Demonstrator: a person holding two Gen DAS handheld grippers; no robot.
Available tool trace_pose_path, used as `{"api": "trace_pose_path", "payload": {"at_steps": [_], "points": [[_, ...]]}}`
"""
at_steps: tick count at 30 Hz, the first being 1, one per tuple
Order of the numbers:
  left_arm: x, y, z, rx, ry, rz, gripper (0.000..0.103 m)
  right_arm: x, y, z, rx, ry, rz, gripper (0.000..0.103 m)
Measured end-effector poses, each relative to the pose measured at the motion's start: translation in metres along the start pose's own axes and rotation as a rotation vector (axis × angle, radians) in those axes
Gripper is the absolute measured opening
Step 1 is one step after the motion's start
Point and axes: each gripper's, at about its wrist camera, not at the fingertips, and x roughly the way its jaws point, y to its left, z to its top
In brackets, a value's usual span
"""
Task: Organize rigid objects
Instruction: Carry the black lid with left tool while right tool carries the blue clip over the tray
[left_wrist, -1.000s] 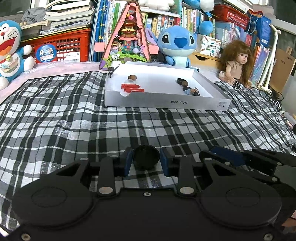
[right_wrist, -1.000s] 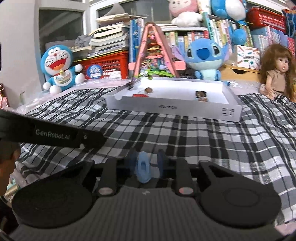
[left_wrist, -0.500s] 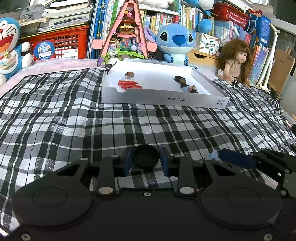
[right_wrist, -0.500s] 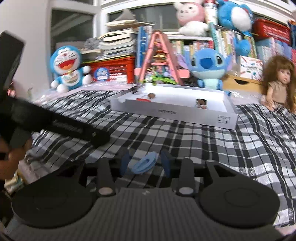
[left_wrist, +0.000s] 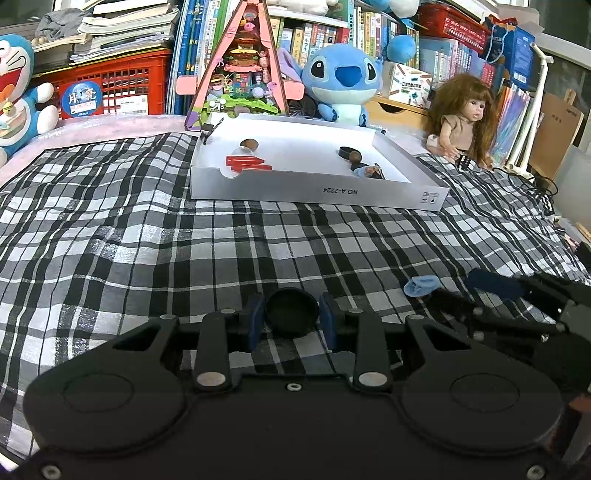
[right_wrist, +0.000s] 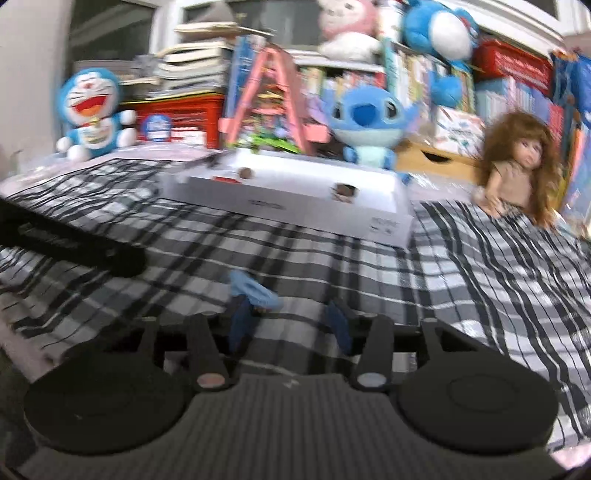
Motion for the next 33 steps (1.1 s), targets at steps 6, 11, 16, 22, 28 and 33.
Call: {"api": "trace_pose_path", "payload": {"at_steps": [6,11,16,22,28,33], "points": [[0.002,-0.002,0.000,-0.009,-0.006,0.000,0.030,-0.004,-0.015,0.001,0.076,-0.004,0.003,0.066],[0.003,-0.004,-0.001,-0.016,-0.012,0.009,0.030,-0.004,-0.001,0.002,0.096,-0.030,0.051,0.075],[0.004,-0.003,0.001,-0.027,-0.018,0.018,0.030,0.005,0.013,0.006,0.106,-0.041,0.014,0.077],[0.006,-0.002,0.003,-0.033,-0.024,0.025,0.030,0.013,0.023,0.007,0.083,-0.038,0.003,0.046],[0.010,-0.003,0.009,-0.034,-0.025,0.040,0.030,0.012,0.022,0.008,0.072,-0.047,0.005,0.045],[0.013,-0.004,0.021,-0.036,-0.044,0.044,0.030,0.014,0.017,0.019,0.076,-0.067,-0.006,0.045]]}}
